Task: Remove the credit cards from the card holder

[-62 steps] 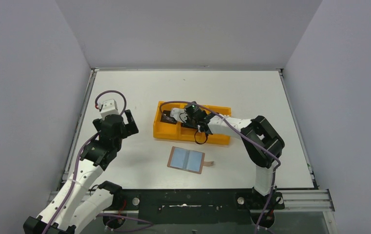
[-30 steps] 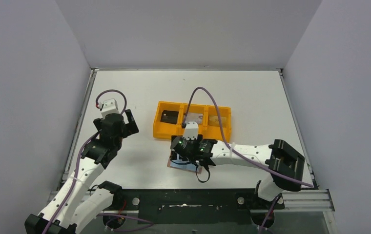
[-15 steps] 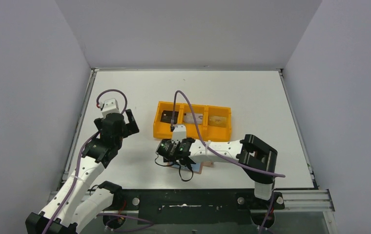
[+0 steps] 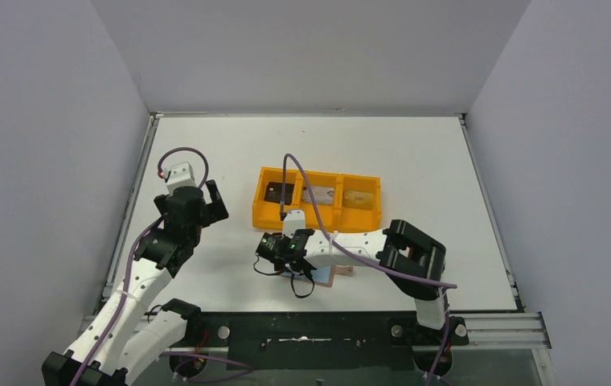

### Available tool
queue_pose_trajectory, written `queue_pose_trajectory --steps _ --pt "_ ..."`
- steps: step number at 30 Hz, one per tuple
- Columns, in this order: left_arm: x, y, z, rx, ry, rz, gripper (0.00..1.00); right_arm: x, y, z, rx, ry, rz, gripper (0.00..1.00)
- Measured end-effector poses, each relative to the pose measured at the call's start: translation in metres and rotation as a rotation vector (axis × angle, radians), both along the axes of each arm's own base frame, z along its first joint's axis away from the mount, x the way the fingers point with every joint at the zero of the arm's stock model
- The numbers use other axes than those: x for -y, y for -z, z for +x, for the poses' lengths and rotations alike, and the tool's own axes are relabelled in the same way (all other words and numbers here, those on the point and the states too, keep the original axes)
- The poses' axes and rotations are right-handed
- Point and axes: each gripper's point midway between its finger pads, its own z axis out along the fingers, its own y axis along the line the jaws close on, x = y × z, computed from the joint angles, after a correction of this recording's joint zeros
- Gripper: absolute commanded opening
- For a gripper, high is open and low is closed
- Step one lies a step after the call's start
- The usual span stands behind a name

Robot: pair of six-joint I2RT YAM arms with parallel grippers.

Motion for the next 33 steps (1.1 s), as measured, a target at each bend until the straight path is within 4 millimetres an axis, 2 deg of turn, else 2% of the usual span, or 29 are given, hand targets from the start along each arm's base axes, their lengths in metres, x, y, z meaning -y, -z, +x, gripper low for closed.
queue_pose_trajectory --steps 4,8,14,17,23,28,33 --pt "0.000 0.000 0.000 0.000 0.001 0.001 0.94 -0.001 0.001 0.001 -0.001 0.009 0.021 0.41" --pt "0.000 0.000 0.000 -0.001 0.004 0.001 0.94 0.002 0.001 0.001 0.003 0.009 0.041 0.39" --pt "0.000 0.000 0.000 -0.001 0.005 0.003 0.94 0.002 0.000 0.001 0.013 -0.024 0.061 0.23" --pt "0.000 0.000 0.000 0.000 0.006 0.003 0.94 0.002 -0.001 0.000 0.017 -0.056 0.091 0.18" --pt "0.000 0.001 0.000 -0.002 0.005 0.004 0.94 0.000 -0.007 -0.005 0.022 -0.141 0.142 0.18" --pt "0.000 0.001 0.000 -0.003 0.005 0.004 0.94 -0.002 -0.006 -0.010 0.024 -0.238 0.116 0.19" --pt "-0.001 0.000 -0.001 0.000 0.004 0.004 0.94 -0.001 -0.004 -0.019 0.027 -0.327 0.081 0.27"
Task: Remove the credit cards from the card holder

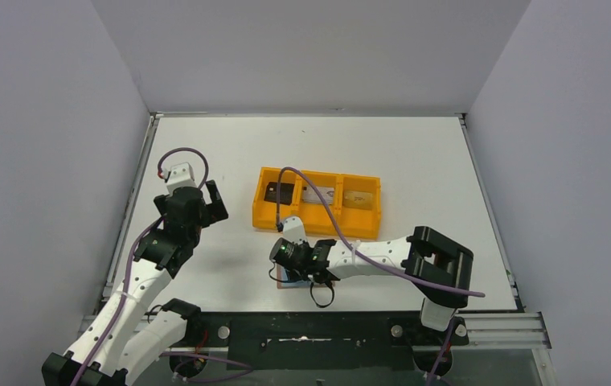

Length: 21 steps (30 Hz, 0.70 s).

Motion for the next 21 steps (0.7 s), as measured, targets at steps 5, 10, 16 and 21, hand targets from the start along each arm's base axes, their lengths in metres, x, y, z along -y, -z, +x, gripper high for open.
queue_pose_trajectory --steps 5,10,16,21 --pt "-0.001 0.000 0.000 0.001 -0.002 -0.002 0.94 0.008 0.001 -0.003 -0.007 -0.002 -0.028 0.52" --pt "-0.001 0.000 0.000 0.001 -0.001 -0.003 0.94 0.005 -0.003 -0.004 -0.034 0.046 -0.038 0.67" --pt "-0.001 0.000 0.000 0.000 0.000 -0.003 0.94 -0.012 0.003 0.001 -0.063 0.116 -0.041 0.67" --pt "-0.001 0.000 0.000 0.001 -0.001 -0.003 0.94 -0.007 0.003 0.000 -0.070 0.169 -0.056 0.67"
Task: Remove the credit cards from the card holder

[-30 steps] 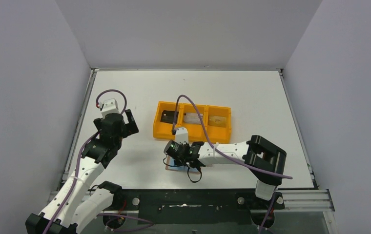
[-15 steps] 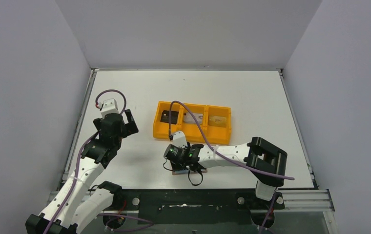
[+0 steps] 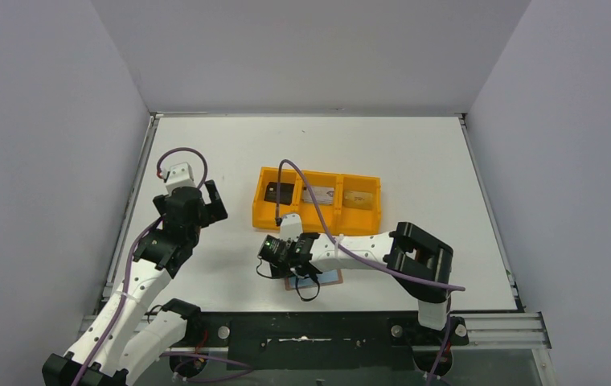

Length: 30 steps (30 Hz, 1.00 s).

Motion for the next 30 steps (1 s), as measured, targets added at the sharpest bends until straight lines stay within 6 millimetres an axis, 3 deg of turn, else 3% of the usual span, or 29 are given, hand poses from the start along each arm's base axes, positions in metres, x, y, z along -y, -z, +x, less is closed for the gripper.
queue_pose_trajectory --steps 6,15,30 --pt "0.001 0.000 0.000 0.000 0.003 -0.003 0.94 0.002 -0.003 -0.001 0.005 0.016 0.003 0.69" --pt "0.001 -0.001 0.001 0.004 0.003 -0.005 0.94 0.005 -0.030 0.003 0.046 0.040 0.047 0.72" --pt "0.000 -0.002 0.001 0.007 0.003 -0.009 0.94 0.028 -0.004 -0.011 -0.012 0.051 -0.020 0.70"
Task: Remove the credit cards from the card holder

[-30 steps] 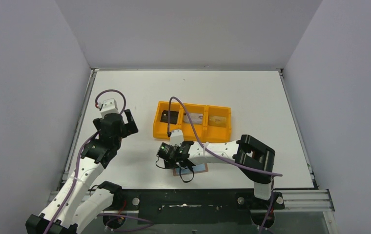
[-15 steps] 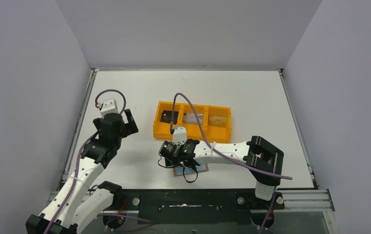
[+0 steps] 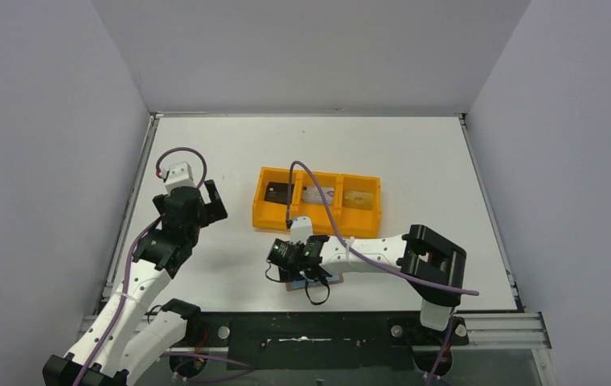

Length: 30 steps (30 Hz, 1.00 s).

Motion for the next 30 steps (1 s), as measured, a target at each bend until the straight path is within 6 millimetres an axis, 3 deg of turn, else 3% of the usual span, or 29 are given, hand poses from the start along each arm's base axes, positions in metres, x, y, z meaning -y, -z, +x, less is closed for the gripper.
queue_pose_trajectory --steps 11,18,30 --pt "0.000 0.000 0.000 -0.001 0.004 0.003 0.94 -0.005 0.008 0.000 -0.004 -0.012 -0.042 0.71" --pt "0.000 0.000 0.000 -0.001 0.006 0.003 0.94 -0.011 0.009 -0.001 0.001 -0.022 -0.063 0.50" --pt "0.001 0.000 0.000 -0.002 0.009 0.001 0.94 -0.010 0.007 0.002 0.007 -0.004 0.061 0.29"
